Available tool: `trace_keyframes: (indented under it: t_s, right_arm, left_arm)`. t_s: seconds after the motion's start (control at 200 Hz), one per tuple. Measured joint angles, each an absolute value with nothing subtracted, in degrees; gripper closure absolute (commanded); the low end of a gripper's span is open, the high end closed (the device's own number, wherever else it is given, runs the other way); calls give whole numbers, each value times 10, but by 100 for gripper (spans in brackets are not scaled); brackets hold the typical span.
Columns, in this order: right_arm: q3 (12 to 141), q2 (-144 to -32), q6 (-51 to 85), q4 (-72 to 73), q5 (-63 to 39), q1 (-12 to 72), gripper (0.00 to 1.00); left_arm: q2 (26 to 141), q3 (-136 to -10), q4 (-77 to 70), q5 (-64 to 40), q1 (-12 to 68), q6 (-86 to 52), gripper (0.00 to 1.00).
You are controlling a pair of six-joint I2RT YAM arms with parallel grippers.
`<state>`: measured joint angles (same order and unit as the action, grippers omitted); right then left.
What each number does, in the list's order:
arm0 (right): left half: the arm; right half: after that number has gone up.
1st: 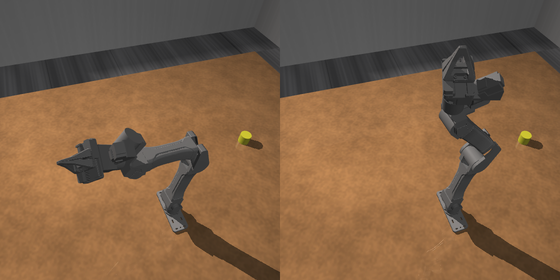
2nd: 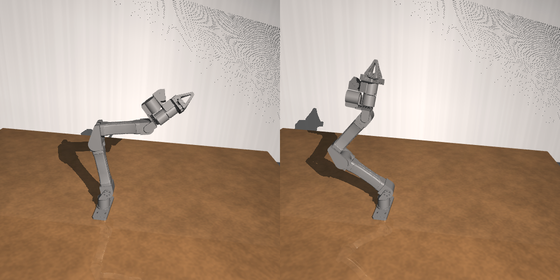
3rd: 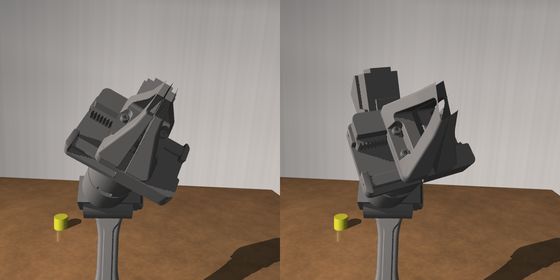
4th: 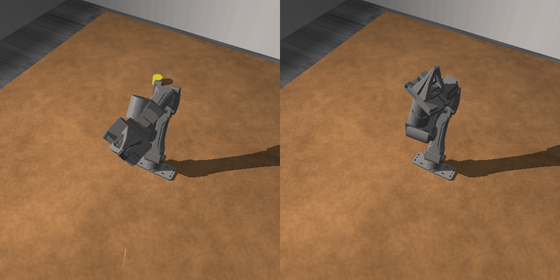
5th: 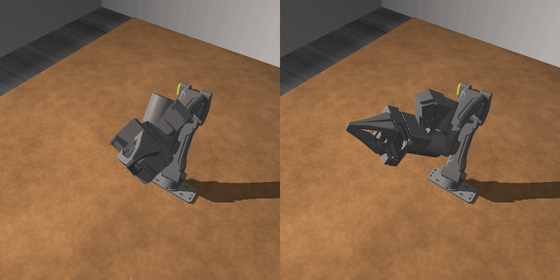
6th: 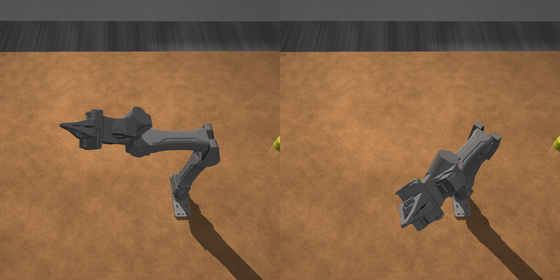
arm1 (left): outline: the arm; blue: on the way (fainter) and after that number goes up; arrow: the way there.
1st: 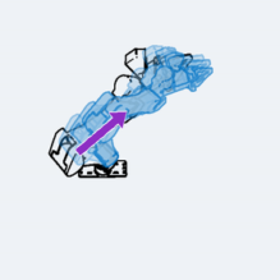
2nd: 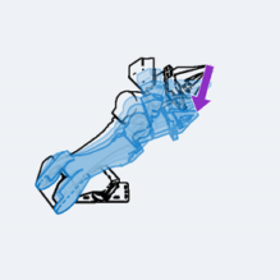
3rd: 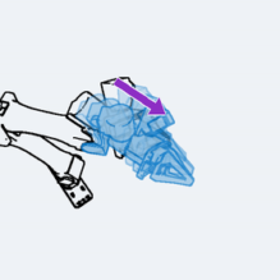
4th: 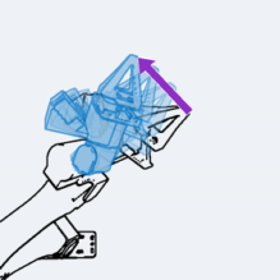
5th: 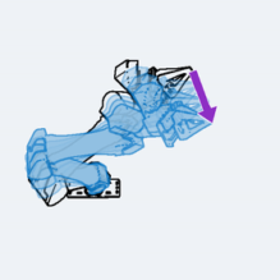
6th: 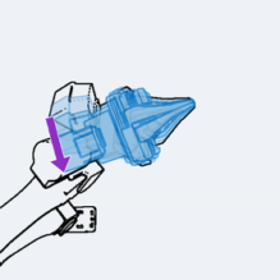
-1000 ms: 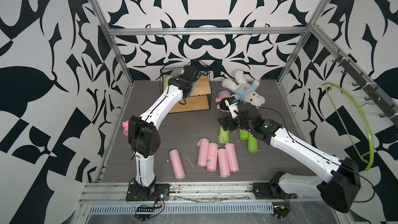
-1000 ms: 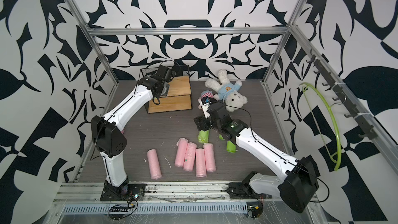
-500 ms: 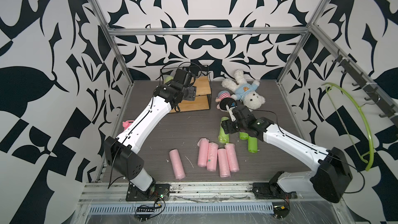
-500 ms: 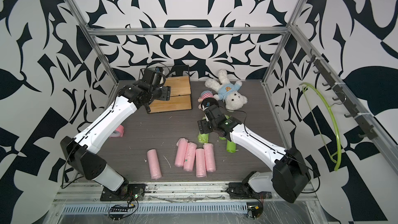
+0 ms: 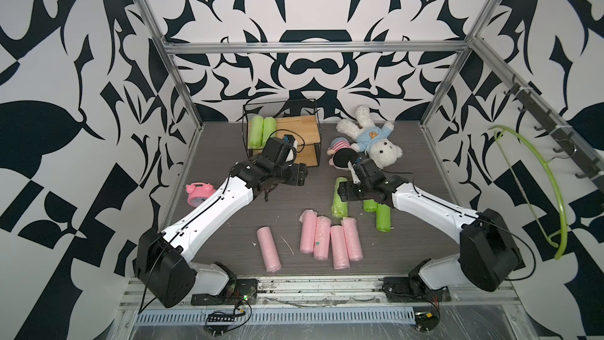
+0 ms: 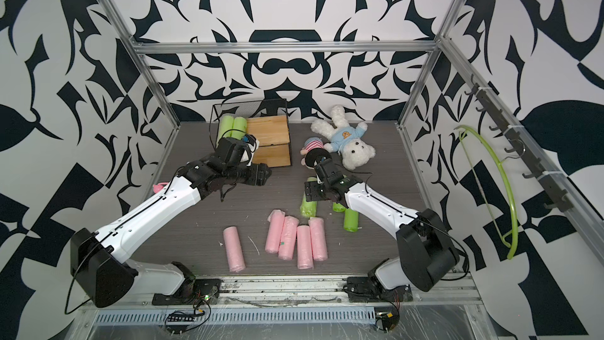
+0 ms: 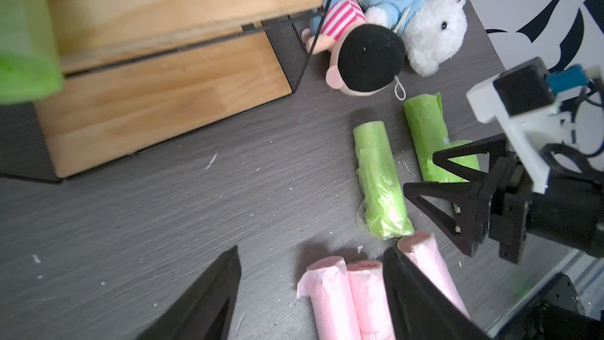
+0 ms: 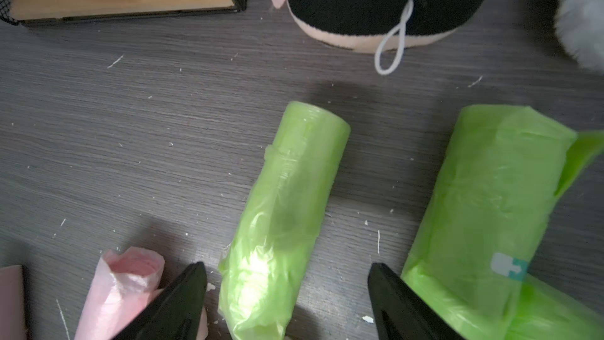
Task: Sort the rolls of trash bags by color and place them on the shelf
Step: Pick up the roll of trash bags from the center of the board.
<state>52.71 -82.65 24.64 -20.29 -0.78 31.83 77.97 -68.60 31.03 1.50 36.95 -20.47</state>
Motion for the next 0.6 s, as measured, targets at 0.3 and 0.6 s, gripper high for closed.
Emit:
trace_keyframes:
  t_s: [0.3,0.6]
  right_arm:
    - [521,-848,288,-193,-12,319,19]
    - [533,-888,319,-193,15,341,21]
  left_arm:
    - [780,-614,262,-32,371,-223,19]
    - [782,-581,226,-58,371,-221,18]
